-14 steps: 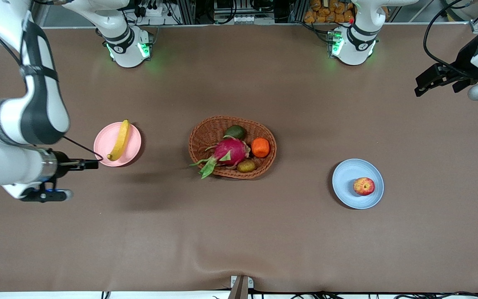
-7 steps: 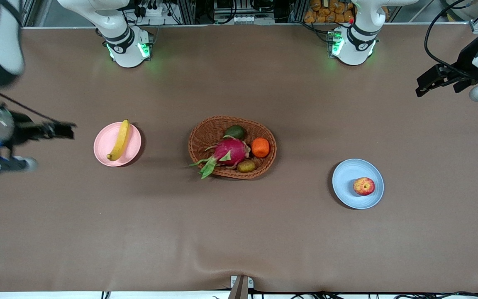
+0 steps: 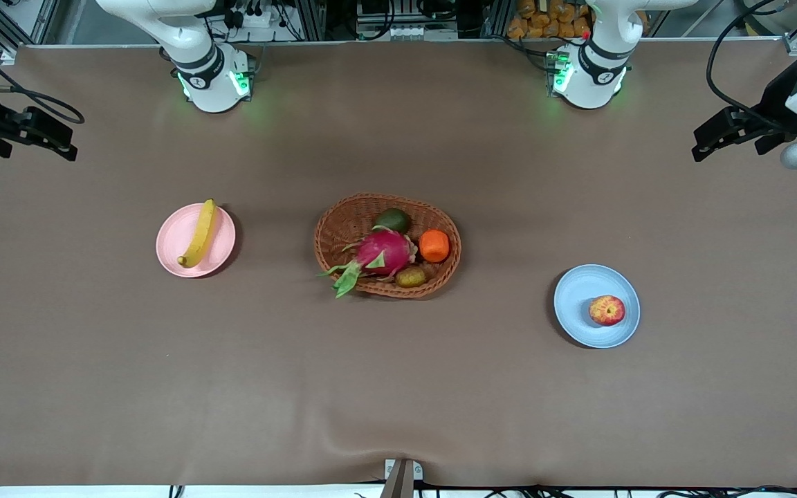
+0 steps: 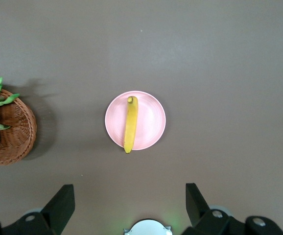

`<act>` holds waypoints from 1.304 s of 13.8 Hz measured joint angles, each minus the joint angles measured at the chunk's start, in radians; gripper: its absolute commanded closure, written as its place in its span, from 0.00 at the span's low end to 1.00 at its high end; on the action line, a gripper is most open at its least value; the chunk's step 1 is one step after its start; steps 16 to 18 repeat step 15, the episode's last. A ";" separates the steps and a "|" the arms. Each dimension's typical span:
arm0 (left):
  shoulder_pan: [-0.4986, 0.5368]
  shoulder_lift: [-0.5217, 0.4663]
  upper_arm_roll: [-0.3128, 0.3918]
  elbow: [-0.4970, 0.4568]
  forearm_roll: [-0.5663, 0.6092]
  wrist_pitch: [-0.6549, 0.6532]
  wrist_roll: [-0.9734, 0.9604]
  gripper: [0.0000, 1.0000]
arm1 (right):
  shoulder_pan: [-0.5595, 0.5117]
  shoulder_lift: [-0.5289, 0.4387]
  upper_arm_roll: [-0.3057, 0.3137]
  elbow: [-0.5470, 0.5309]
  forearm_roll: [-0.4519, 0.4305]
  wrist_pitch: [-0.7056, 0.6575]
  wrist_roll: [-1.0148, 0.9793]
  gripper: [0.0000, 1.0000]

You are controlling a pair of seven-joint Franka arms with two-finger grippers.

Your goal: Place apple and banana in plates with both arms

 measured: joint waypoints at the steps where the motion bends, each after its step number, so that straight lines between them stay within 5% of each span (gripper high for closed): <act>1: 0.000 0.000 -0.001 0.000 0.000 0.000 0.000 0.00 | -0.001 -0.009 0.000 -0.019 -0.017 0.009 0.000 0.00; 18: 0.001 -0.007 0.006 0.028 0.000 -0.039 0.025 0.00 | -0.002 0.026 -0.001 0.050 -0.021 0.031 -0.097 0.00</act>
